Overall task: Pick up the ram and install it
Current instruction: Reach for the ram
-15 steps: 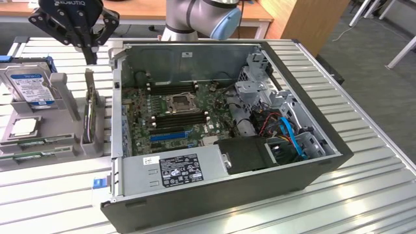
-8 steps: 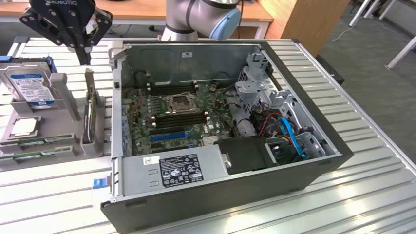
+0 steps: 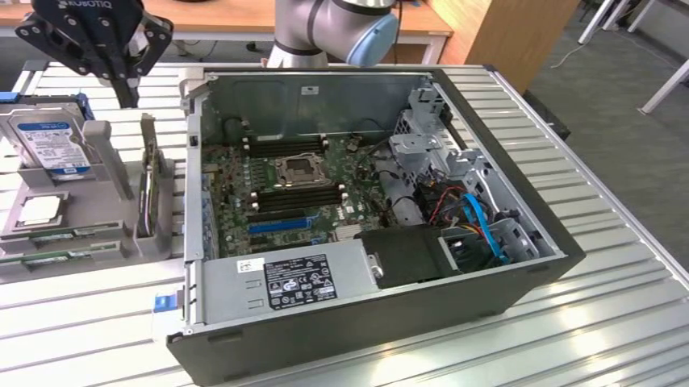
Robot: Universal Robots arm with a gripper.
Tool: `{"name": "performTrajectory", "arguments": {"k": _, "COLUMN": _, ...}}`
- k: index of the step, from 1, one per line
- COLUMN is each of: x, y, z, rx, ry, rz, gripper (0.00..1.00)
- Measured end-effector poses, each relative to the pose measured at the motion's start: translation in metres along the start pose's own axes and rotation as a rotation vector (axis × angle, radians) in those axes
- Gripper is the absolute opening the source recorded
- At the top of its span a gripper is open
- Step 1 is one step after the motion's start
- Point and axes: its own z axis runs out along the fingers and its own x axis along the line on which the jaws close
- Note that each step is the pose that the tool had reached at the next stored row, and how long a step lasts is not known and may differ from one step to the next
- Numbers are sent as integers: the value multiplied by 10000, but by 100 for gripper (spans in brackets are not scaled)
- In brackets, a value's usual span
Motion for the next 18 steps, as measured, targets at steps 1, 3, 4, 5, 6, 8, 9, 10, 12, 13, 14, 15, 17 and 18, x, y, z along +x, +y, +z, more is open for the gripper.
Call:
{"name": "performTrajectory", "arguments": {"k": 1, "x": 17, "y": -1, "z": 0, "rx": 0, "ry": 0, "rz": 0, "gripper": 10}}
{"name": "performTrajectory", "arguments": {"k": 3, "x": 48, "y": -3, "z": 0, "rx": 1, "ry": 0, "rz": -1, "gripper": 10}}
{"name": "performTrajectory", "arguments": {"k": 4, "x": 64, "y": -4, "z": 1, "rx": -1, "ry": 0, "rz": -1, "gripper": 10}}
{"name": "performTrajectory", "arguments": {"k": 5, "x": 78, "y": -5, "z": 1, "rx": -1, "ry": 0, "rz": -1, "gripper": 10}}
{"name": "performTrajectory", "arguments": {"k": 6, "x": 94, "y": -6, "z": 0, "rx": 0, "ry": 0, "rz": -1, "gripper": 10}}
{"name": "performTrajectory", "arguments": {"k": 8, "x": 125, "y": -8, "z": 1, "rx": -1, "ry": 0, "rz": -1, "gripper": 10}}
{"name": "performTrajectory", "arguments": {"k": 9, "x": 140, "y": -9, "z": 1, "rx": -1, "ry": 0, "rz": -1, "gripper": 10}}
{"name": "performTrajectory", "arguments": {"k": 10, "x": 155, "y": -10, "z": 0, "rx": 0, "ry": 1, "rz": -1, "gripper": 10}}
{"name": "performTrajectory", "arguments": {"k": 12, "x": 186, "y": -12, "z": 1, "rx": 0, "ry": 0, "rz": -1, "gripper": 10}}
{"name": "performTrajectory", "arguments": {"k": 13, "x": 202, "y": -13, "z": 1, "rx": 0, "ry": 0, "rz": 0, "gripper": 10}}
{"name": "performTrajectory", "arguments": {"k": 14, "x": 217, "y": -14, "z": 1, "rx": 0, "ry": 0, "rz": 0, "gripper": 10}}
{"name": "performTrajectory", "arguments": {"k": 15, "x": 231, "y": -15, "z": 1, "rx": 0, "ry": 0, "rz": 0, "gripper": 10}}
{"name": "performTrajectory", "arguments": {"k": 17, "x": 260, "y": -16, "z": 1, "rx": 0, "ry": 0, "rz": -1, "gripper": 10}}
{"name": "performTrajectory", "arguments": {"k": 18, "x": 274, "y": -17, "z": 1, "rx": 0, "ry": 0, "rz": 0, "gripper": 10}}
